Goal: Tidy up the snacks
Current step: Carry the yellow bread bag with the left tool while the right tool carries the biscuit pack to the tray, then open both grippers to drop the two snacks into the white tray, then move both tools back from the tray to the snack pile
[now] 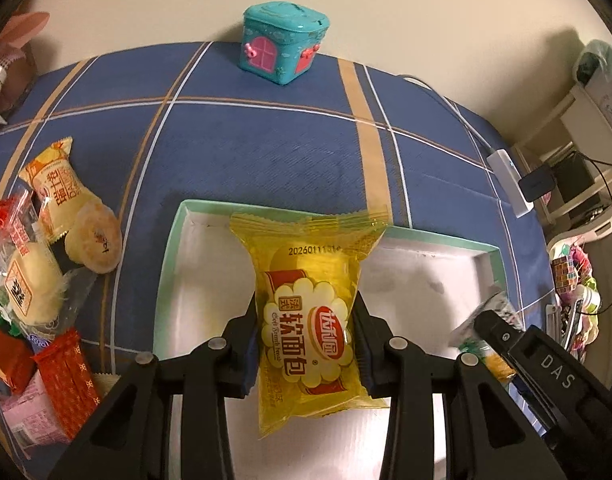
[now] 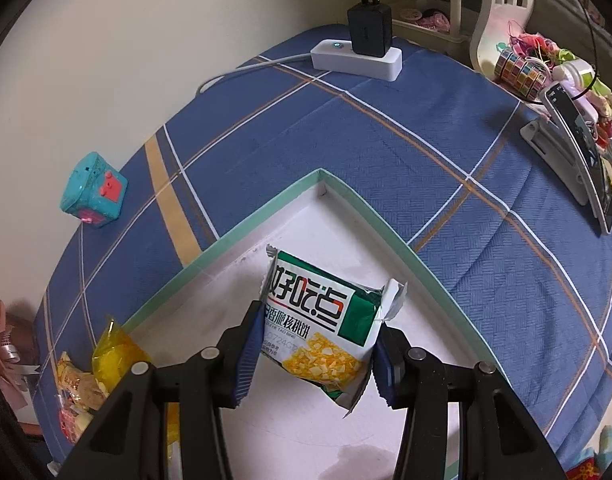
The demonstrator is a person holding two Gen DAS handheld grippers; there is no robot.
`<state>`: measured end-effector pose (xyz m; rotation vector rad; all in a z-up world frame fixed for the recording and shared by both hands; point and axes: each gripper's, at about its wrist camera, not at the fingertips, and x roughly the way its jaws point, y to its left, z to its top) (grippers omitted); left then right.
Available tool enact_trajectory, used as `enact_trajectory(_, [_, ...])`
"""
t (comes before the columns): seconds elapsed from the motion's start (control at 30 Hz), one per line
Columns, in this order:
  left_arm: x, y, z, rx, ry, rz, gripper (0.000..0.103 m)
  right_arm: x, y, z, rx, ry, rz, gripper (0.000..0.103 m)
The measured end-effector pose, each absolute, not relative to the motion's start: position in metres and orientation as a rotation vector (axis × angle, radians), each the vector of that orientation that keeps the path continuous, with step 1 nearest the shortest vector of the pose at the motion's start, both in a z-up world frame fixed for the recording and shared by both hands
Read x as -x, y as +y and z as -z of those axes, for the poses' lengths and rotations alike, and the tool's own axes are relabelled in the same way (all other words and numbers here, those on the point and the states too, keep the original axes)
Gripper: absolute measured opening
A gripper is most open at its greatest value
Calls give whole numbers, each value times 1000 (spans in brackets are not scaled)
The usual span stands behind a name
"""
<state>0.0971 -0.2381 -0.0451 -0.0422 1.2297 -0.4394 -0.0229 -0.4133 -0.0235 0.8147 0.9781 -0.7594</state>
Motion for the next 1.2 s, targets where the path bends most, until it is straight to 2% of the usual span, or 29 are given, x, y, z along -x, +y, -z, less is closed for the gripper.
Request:
enact_trajectory(0.13, [-97, -235, 42, 42, 1241, 423, 51, 21, -412, 22, -804, 993, 755, 51])
enact_trajectory(0.3, [-98, -231, 33, 58, 1246, 421, 52, 21, -410, 17, -794, 994, 745, 51])
enact_trajectory(0.37, [-99, -229, 28, 56, 1245, 409, 59, 20, -409, 15, -794, 996, 736, 52])
enact_trajectory(0.5, [-101, -223, 21, 42, 1240, 365, 70, 20, -409, 14, -801, 998, 724, 77])
enact_trajectory(0.6, [-103, -216, 18, 45, 1233, 329, 73, 19, -409, 15, -796, 1006, 718, 86])
enact_trajectory(0.67, [-106, -209, 19, 50, 1229, 301, 84, 18, -408, 16, -795, 1012, 713, 91])
enact_trajectory(0.73, [-108, -203, 21, 52, 1226, 273, 84, 17, -406, 18, -787, 1022, 707, 98])
enact_trajectory(0.97, [-115, -187, 28, 25, 1212, 188, 99, 10, -401, 19, -735, 1048, 688, 103])
enact_trajectory(1.2, [-116, -180, 26, -5, 1176, 142, 100, 6, -400, 15, -703, 1069, 693, 103])
